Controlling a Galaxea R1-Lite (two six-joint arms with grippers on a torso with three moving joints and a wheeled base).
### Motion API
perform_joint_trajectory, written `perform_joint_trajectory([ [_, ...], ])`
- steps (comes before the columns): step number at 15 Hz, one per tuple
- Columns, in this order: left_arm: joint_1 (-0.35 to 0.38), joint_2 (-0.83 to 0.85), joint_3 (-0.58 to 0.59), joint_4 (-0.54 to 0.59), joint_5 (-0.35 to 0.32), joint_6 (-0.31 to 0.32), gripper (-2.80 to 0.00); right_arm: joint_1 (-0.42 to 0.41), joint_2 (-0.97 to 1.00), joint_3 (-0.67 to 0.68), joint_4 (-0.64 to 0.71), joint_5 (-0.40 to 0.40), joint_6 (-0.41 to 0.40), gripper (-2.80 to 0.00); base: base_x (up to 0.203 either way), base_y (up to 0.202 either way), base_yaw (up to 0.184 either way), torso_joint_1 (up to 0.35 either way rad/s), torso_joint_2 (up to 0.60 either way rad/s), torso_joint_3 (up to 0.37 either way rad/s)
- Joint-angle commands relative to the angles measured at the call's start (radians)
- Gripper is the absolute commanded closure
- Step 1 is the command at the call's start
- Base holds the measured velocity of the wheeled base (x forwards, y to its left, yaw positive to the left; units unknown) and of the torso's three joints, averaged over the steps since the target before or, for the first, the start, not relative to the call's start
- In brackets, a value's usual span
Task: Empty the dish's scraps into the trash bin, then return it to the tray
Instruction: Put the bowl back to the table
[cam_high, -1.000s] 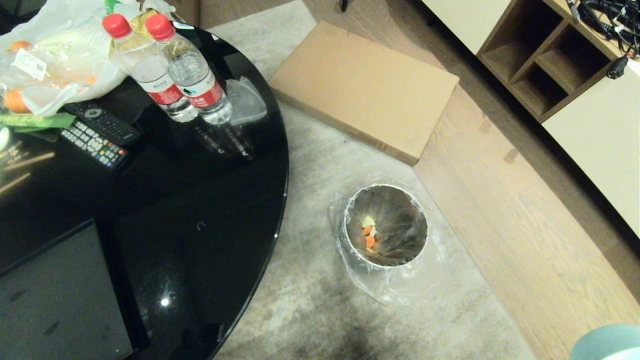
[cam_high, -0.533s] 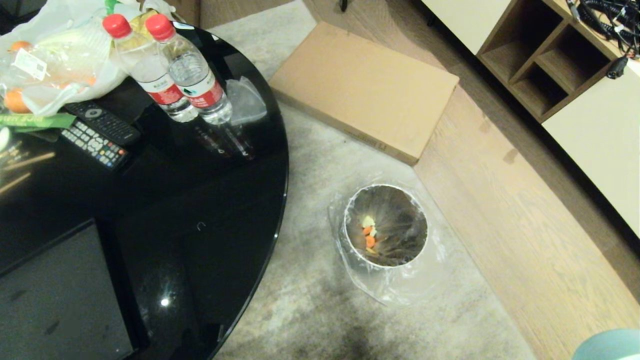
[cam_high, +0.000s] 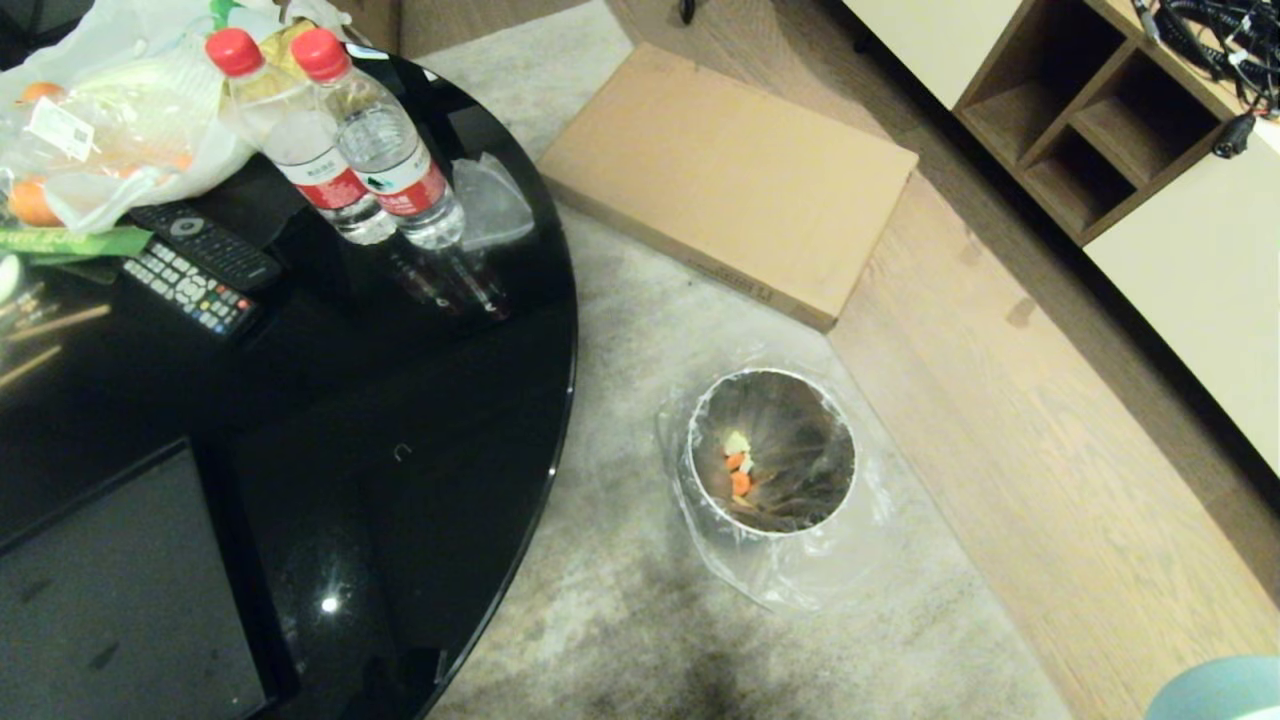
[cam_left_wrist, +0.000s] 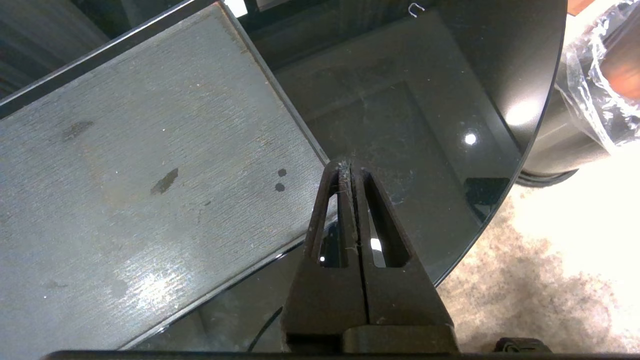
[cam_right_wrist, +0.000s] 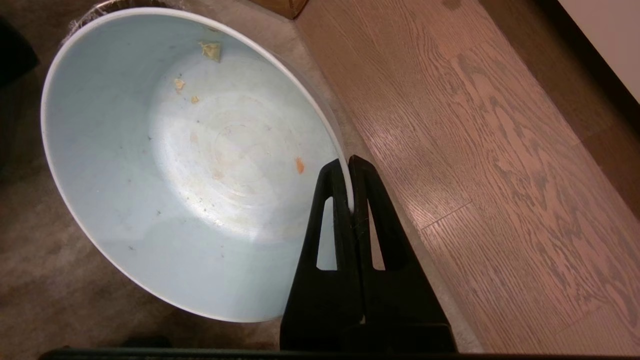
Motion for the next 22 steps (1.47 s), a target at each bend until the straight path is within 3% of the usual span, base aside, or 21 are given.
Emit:
perform_joint_trajectory([
  [1,0.0,0.0,0.0,-0.001,0.001,-0.001,0.0,0.0,0.004,0.0,0.0,-0.001,0.0,0.0,0.0,0.0,0.0,0.0,0.0,0.0],
  [22,0.0,0.0,0.0,0.001,-0.005,-0.002,0.0,0.0,0.004,0.002,0.0,0.0,0.003,0.0,0.0,0.0,0.0,0.001,0.0,0.03],
])
